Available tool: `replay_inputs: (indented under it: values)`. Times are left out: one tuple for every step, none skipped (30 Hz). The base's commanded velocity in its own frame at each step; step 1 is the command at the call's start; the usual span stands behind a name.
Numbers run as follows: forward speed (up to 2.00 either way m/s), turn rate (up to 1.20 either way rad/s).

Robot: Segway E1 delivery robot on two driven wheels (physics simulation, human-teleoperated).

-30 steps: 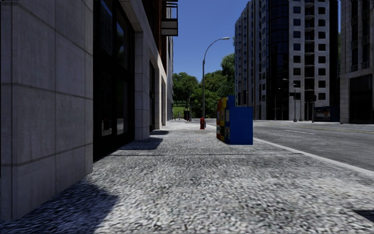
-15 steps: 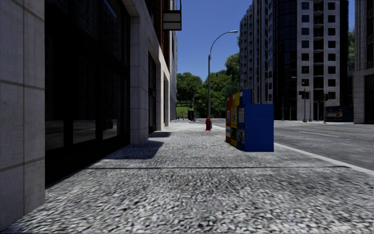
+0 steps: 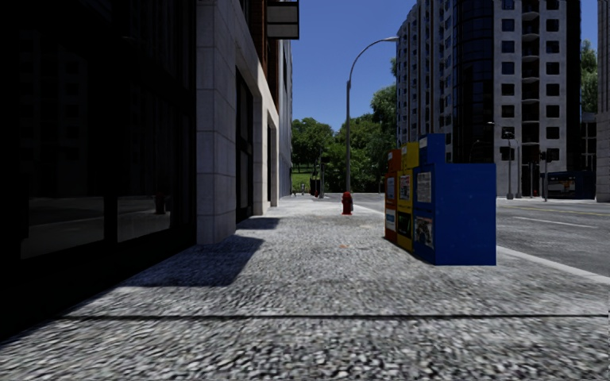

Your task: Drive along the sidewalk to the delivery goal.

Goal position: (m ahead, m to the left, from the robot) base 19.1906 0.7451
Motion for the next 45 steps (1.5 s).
replay_inputs:
  values:
    - [2.00,0.00]
    - [2.00,0.00]
    - [2.00,0.00]
    - [2.00,0.00]
    - [2.00,0.00]
    - [2.00,0.00]
    - [2.00,0.00]
    - [2.00,0.00]
    - [2.00,0.00]
    - [2.00,0.00]
    - [2.00,0.00]
    - [2.00,0.00]
    - [2.00,0.00]
    - [2.00,0.00]
    - [2.00,0.00]
    - [2.00,0.00]
    - [2.00,0.00]
    - [2.00,0.00]
    - [2.00,0.00]
    - [2.00,0.00]
    - [2.00,0.00]
    - [2.00,0.00]
    - [2.00,0.00]
    - [2.00,0.00]
    - [2.00,0.00]
    - [2.00,0.00]
    - [2.00,0.00]
    - [2.00,0.00]
    - [2.00,0.00]
    - [2.00,0.00]
    - [2.00,0.00]
    - [2.00,0.00]
    - [2.00,0.00]
    - [2.00,0.00]
    - [2.00,0.00]
    - [2.00,0.00]
    - [2.00,0.00]
    - [2.00,0.00]
    - [2.00,0.00]
    - [2.00,0.00]
    - [2.00,0.00]
    - [2.00,0.00]
    - [2.00,0.00]
    - [2.00,0.00]
    - [2.00,0.00]
